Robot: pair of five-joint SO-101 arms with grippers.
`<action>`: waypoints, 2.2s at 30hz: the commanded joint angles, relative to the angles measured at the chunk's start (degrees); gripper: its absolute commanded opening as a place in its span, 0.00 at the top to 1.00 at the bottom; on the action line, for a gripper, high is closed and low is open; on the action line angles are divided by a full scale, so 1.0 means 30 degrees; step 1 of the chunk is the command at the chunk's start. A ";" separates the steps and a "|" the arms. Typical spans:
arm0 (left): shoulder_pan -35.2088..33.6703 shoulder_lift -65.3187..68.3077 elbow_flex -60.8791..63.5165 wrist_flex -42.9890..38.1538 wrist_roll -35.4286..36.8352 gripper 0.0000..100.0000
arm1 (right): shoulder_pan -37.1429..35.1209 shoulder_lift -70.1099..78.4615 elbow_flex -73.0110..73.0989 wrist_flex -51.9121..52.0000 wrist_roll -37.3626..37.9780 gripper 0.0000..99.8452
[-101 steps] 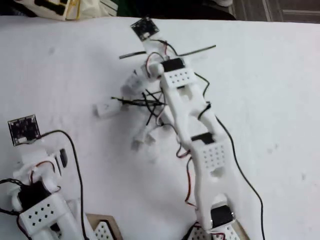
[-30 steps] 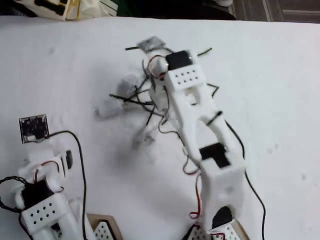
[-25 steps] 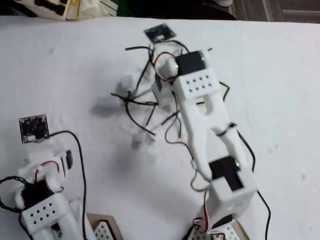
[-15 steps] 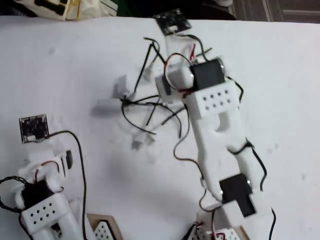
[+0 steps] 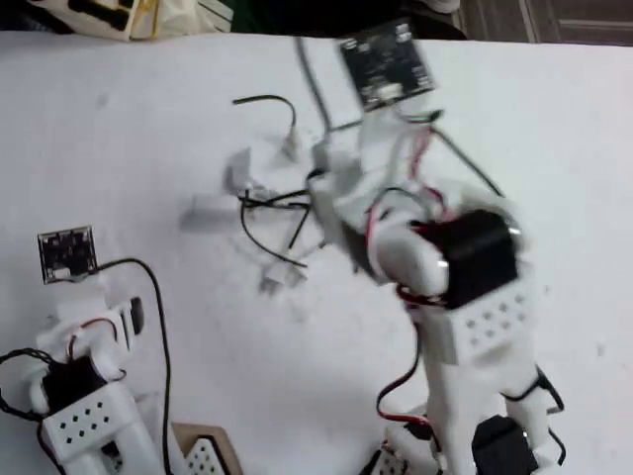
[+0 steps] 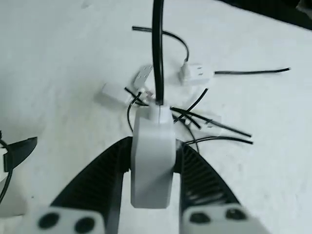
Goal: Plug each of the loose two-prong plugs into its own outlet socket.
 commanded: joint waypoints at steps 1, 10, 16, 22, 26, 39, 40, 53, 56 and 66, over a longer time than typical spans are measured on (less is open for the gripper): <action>0.0220 -0.0220 -0.0088 -0.0322 -0.0234 0.73 | -0.2154 -0.0396 0.1817 -0.0689 -0.1553 0.98; 0.0220 -0.0220 -0.0059 -0.0322 -0.0234 0.73 | -0.4879 -0.0396 1.2571 -0.9070 -0.3751 0.98; 0.0220 -0.0220 -0.0059 -0.0322 -0.0234 0.73 | -0.4879 -0.0366 1.7993 -1.6454 -0.3839 0.98; 0.0220 -0.0220 -0.0059 -0.0322 -0.0234 0.73 | -0.5260 0.0484 2.0015 -1.9238 -0.5187 0.98; 0.0220 -0.0220 -0.0059 -0.0322 -0.0234 0.73 | -0.6110 0.2828 1.9751 -1.9473 -0.5333 0.98; 0.0220 -0.0220 -0.0059 -0.0322 -0.0234 0.73 | -0.6198 0.9070 1.4916 -1.5223 -0.5333 0.81; 0.0220 -0.0220 -0.0059 -0.0322 -0.0234 0.73 | -0.6081 0.9070 1.4711 -1.4930 -0.5333 0.81; 0.0220 -0.0220 -0.0059 -0.0322 -0.0234 0.73 | -0.4645 0.4850 1.4300 -1.1443 -0.5128 0.81; 0.0220 -0.0220 -0.0059 -0.0322 -0.0234 0.73 | -0.4205 0.4381 1.4300 -1.0711 -0.3927 0.81; 0.0220 -0.0220 -0.0059 -0.0322 -0.0264 0.73 | -0.2037 0.4176 1.4300 -0.9040 0.1436 0.98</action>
